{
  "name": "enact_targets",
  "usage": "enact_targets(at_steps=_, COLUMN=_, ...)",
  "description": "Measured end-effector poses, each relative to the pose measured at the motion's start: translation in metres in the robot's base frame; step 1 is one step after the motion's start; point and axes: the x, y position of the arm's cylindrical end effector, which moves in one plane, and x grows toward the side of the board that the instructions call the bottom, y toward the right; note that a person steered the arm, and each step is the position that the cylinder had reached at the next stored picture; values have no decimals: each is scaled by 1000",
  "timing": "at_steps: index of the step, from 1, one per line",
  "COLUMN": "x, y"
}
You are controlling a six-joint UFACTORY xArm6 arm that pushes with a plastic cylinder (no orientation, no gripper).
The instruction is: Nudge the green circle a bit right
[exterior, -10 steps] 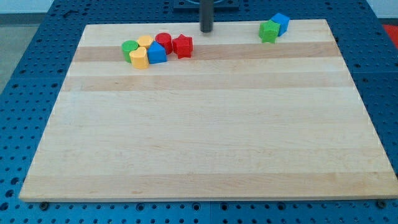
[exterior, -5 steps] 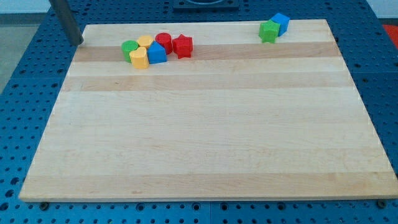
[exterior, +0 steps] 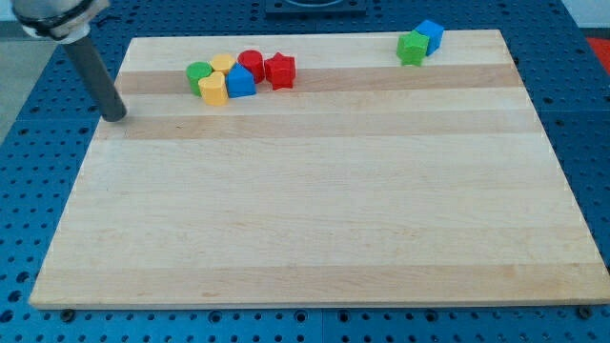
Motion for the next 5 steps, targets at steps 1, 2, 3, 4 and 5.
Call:
enact_targets(at_steps=1, x=-16, y=20)
enact_targets(at_steps=2, x=-32, y=41)
enact_targets(at_steps=3, x=-37, y=68)
enact_targets(at_steps=4, x=-37, y=89)
enact_targets(at_steps=5, x=-37, y=104)
